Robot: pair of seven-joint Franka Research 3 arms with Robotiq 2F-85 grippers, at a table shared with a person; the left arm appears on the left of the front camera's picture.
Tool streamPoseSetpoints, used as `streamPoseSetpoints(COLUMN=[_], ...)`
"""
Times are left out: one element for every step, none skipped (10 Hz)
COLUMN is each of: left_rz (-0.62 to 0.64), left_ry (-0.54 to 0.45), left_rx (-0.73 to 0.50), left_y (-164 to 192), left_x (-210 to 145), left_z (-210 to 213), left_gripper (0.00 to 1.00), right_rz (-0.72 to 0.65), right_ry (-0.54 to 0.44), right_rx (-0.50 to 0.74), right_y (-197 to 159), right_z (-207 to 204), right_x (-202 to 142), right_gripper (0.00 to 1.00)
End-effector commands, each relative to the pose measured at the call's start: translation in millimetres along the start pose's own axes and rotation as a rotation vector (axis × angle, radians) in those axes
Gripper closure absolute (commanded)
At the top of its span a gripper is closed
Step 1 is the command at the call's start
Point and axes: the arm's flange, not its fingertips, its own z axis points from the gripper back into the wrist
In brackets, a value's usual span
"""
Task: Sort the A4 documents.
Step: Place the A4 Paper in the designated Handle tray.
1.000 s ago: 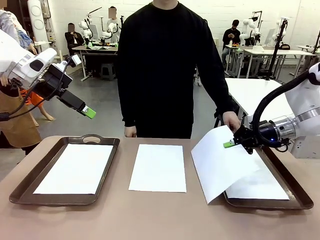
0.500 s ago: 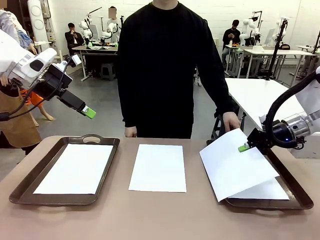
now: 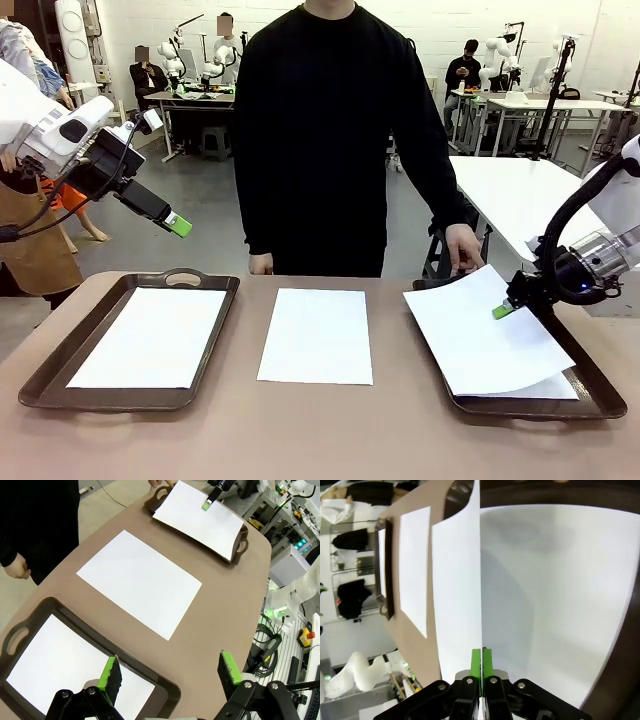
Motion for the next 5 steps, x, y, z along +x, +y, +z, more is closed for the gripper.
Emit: streamPoseSetpoints(left_rz=[-0.001, -0.001, -0.001, -0.001, -0.001], left_ry=[-0.003, -0.003, -0.003, -0.003, -0.003], left_rx=[-0.006, -0.006, -0.006, -0.006, -0.006], left_y=[-0.3, -0.3, -0.3, -0.3, -0.3], left_x=[-0.4, -0.4, -0.4, -0.4, -0.4], left_z=[0.9, 0.9, 0.9, 0.9, 0.9], left_gripper=[0.00, 0.00, 0.00, 0.00, 0.00], right_rz=[-0.030, -0.039, -0.042, -0.046, -0.045], right_ry=[-0.044, -0.047, -0.046, -0.045, -0.043], right_rx=[-0.021, -0.025, -0.039, -0.043, -0.050], right_y=[-17.0, -20.1, -21.8, -22.6, -21.8], right_z=[8.8, 10.3, 9.8, 8.4, 7.1], right_x=[-7.1, -10.0, -12.5, -14.2, -13.8], right_gripper=[0.99, 0.99, 0.99, 0.99, 0.99])
